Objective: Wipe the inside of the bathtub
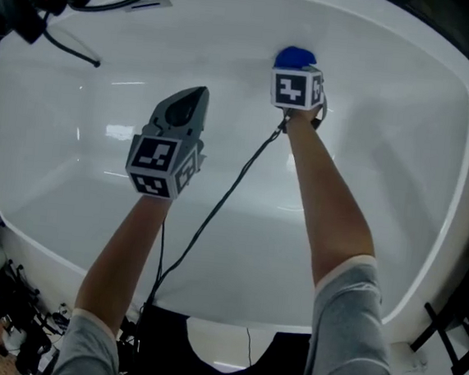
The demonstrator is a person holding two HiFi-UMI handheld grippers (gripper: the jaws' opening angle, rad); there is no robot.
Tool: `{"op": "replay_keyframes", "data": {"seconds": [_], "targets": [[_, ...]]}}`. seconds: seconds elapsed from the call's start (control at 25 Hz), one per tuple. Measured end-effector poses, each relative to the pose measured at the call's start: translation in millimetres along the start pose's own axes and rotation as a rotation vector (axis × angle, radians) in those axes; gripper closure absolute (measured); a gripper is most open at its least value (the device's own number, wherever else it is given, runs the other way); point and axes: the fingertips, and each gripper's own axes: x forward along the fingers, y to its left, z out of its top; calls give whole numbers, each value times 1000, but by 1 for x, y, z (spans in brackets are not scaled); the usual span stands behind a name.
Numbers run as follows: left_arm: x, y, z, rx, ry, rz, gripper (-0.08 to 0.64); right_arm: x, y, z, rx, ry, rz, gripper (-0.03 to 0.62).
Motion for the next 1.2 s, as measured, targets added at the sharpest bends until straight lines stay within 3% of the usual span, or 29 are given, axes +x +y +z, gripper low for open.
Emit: {"op": "replay_keyframes", "data": {"seconds": [0.52, 0.76, 0.88, 1.2], "targets": [[-92, -12, 76, -51, -48, 65, 555, -115, -36, 121, -54, -141, -78, 543], [-126, -15, 99, -71, -64, 73, 555, -159, -39, 134, -101, -181, -102, 541], [-147, -21, 110, -91, -70, 65, 555, -197, -27, 130, -110, -226, -49, 540], [-235, -34, 146, -120, -75, 35, 555, -365, -7, 119, -66, -341, 38, 538]]}}
